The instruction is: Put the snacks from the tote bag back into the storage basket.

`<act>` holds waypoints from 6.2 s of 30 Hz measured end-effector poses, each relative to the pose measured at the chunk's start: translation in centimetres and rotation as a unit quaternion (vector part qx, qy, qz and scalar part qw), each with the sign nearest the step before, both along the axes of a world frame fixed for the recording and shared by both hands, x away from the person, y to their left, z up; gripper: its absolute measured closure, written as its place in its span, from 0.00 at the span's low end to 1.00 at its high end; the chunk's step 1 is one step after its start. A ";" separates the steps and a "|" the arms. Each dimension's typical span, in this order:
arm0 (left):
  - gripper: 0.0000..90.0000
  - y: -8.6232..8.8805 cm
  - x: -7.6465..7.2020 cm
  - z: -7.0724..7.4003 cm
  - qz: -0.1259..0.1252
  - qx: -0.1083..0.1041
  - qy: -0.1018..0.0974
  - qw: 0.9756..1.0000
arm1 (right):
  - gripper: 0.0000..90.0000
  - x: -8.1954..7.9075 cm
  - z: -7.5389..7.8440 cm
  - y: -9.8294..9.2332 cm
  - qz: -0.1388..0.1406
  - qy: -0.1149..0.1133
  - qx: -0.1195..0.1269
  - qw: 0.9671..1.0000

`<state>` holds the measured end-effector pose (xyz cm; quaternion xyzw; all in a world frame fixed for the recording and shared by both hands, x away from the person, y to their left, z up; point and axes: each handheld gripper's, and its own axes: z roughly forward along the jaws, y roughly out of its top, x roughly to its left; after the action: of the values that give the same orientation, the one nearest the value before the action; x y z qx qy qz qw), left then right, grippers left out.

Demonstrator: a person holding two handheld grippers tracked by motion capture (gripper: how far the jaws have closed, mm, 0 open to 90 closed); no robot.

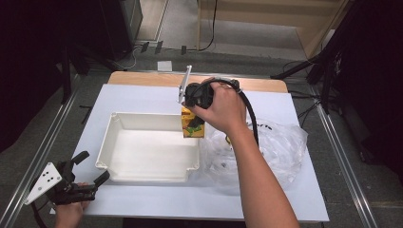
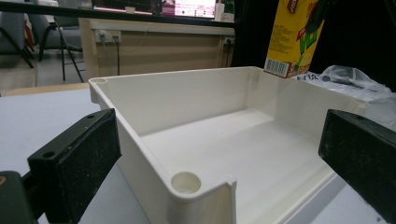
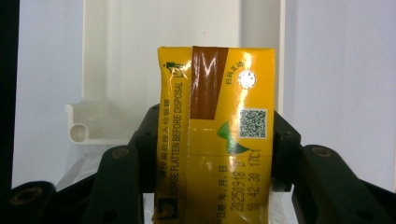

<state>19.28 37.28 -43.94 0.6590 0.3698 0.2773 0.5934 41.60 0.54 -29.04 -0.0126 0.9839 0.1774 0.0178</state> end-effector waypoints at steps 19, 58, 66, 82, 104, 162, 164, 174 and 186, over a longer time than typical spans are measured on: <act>0.00 0.0 0.0 0.0 0.000 -0.001 0.000 1.000 | 0.59 -0.1 0.0 1.3 0.003 0.002 0.001 1.000; 0.00 0.0 0.0 0.0 0.001 -0.001 0.000 1.000 | 0.59 -0.1 -2.2 2.1 0.009 0.012 0.002 1.000; 0.00 0.0 0.0 0.0 0.000 0.000 0.000 1.000 | 0.59 -0.1 -3.1 2.2 0.012 0.014 0.004 1.000; 0.00 0.0 0.0 0.0 0.000 0.000 -0.001 1.000 | 0.59 -0.1 -4.4 2.4 0.013 0.021 0.002 1.000; 0.00 0.1 0.0 0.0 0.000 -0.002 -0.001 1.000 | 0.58 0.1 -6.5 3.1 0.017 0.031 -0.003 0.999; 0.00 0.1 0.0 0.0 0.000 0.002 0.001 1.000 | 0.21 -0.6 -5.7 -3.1 0.000 -0.024 0.054 0.998; 0.00 0.1 0.0 0.0 0.000 0.001 0.001 1.000 | 0.21 -0.6 -5.7 -3.5 0.000 -0.021 0.054 0.998; 0.00 0.1 0.0 0.0 0.000 0.002 0.001 1.000 | 0.21 -0.8 -5.9 -5.8 -0.011 -0.026 0.055 0.998; 0.00 0.1 0.0 0.0 0.001 0.002 0.001 1.000 | 0.21 -1.2 -6.3 -8.1 -0.027 -0.026 0.053 0.998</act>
<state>19.25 37.34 -43.94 0.6599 0.3708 0.2776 0.5915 40.42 -7.51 -35.37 0.0102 0.9723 0.2285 0.0487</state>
